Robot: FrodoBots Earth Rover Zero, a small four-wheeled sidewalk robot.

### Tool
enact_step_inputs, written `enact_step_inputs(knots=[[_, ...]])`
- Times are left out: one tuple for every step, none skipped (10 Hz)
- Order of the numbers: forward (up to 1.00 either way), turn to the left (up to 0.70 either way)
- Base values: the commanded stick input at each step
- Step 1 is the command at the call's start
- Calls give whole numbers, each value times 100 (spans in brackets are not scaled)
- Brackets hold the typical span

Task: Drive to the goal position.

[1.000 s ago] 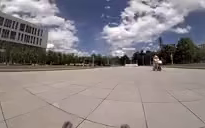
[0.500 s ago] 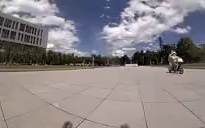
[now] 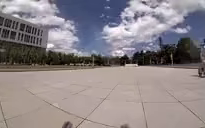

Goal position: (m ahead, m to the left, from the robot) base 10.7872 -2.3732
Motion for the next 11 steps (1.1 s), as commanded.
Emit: enact_step_inputs(knots=[[6, 0], [6, 0], [6, 0], [6, 0], [6, 0], [6, 0], [6, 0], [6, 0], [6, 0], [6, 0], [6, 0]])
